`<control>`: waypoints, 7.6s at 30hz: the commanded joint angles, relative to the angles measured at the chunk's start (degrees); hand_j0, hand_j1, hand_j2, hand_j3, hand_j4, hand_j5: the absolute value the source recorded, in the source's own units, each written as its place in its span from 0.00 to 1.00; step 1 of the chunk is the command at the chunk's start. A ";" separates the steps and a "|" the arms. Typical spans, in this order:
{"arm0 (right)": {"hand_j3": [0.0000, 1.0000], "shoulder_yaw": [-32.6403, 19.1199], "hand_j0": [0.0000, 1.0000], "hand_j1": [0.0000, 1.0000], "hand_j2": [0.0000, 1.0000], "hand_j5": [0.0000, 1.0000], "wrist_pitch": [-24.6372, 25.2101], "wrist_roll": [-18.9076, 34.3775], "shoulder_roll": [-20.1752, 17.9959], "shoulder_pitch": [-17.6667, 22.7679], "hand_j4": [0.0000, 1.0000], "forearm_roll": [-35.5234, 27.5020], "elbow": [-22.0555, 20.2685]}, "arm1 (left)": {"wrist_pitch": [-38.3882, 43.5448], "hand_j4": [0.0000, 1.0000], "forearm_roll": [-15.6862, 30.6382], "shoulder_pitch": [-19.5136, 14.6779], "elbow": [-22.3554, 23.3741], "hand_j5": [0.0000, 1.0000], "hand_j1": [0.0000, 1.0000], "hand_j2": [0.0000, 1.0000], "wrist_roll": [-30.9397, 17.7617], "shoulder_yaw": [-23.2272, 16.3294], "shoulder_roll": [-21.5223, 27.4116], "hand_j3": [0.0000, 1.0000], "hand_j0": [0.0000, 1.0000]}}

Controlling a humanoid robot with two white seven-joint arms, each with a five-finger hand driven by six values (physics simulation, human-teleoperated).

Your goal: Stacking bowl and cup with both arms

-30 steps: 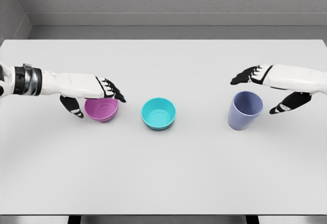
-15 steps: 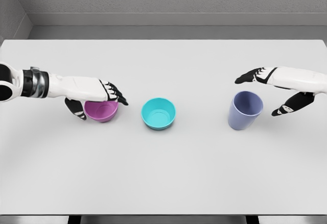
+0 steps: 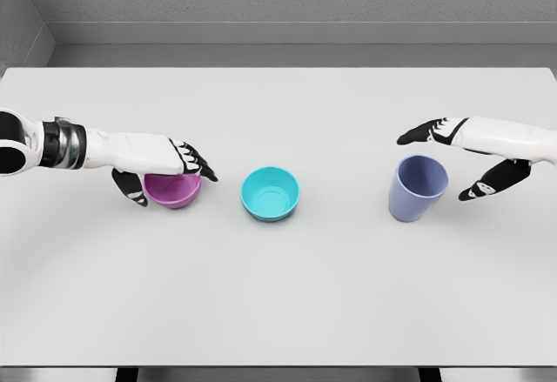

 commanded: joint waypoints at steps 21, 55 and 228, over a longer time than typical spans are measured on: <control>1.00 0.76 1.00 1.00 1.00 1.00 0.16 -0.02 1.61 0.09 1.00 -0.24 1.72 | 0.13 0.92 0.00 0.09 1.32 0.92 0.92 0.92 0.02 0.14 -1.15 0.92 0.92; 1.00 3.22 1.00 1.00 1.00 1.00 0.16 -0.02 5.39 0.18 1.00 0.37 5.32 | 0.13 0.80 -1.75 -1.32 -3.07 0.80 0.80 0.80 0.02 1.45 -0.98 0.80 0.80; 0.65 3.22 0.65 0.65 0.65 0.65 0.16 -0.02 15.06 -8.97 0.65 3.01 -9.44 | 0.13 1.00 7.91 35.86 3.16 1.00 1.00 1.00 0.02 64.38 -15.83 1.00 1.00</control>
